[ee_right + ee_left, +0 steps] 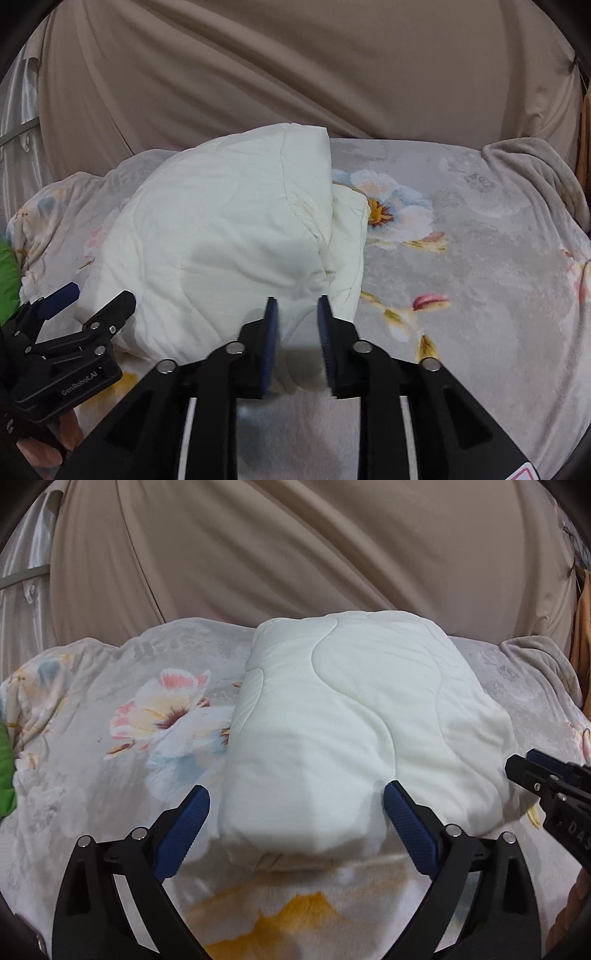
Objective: Fold large clothes
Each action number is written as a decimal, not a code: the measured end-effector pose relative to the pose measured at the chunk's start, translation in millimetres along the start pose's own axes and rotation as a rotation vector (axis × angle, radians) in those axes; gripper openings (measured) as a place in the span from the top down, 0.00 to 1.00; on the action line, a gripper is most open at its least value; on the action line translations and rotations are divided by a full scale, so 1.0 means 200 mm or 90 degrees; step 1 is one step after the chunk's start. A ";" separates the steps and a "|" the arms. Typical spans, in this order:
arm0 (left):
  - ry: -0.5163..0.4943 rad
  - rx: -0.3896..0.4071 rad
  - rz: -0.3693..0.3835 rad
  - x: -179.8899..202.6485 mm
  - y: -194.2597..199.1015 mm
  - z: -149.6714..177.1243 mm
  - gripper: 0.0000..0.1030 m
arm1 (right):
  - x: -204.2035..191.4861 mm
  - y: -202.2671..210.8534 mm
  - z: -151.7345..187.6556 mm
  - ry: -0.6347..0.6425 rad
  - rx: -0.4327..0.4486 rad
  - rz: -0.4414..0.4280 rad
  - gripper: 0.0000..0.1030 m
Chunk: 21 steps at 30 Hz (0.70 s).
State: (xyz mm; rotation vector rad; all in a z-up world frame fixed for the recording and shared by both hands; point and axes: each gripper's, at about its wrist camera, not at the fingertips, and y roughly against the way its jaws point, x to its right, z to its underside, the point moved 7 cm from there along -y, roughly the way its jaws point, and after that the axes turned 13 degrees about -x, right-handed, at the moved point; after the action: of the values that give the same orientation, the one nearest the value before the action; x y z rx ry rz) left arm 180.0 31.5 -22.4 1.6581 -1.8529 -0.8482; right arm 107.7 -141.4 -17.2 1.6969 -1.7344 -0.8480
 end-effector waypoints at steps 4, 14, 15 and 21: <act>-0.005 -0.005 -0.002 0.02 0.05 0.10 0.08 | -0.03 0.06 0.13 0.006 0.006 0.025 0.52; -0.021 -0.021 -0.010 0.10 0.06 0.29 0.08 | 0.01 0.01 0.39 -0.035 -0.027 0.041 0.43; -0.023 -0.012 -0.016 0.11 0.07 0.29 0.08 | 0.00 0.01 0.39 -0.034 -0.028 0.044 0.43; -0.016 -0.010 -0.021 0.10 0.06 0.30 0.07 | -0.01 0.00 0.41 -0.027 -0.023 0.058 0.41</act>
State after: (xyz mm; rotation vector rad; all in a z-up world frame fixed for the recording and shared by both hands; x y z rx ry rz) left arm 126.0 19.5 -54.3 1.6809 -1.8351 -0.8988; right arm 44.9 -134.2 -69.9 1.5742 -1.7995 -0.8755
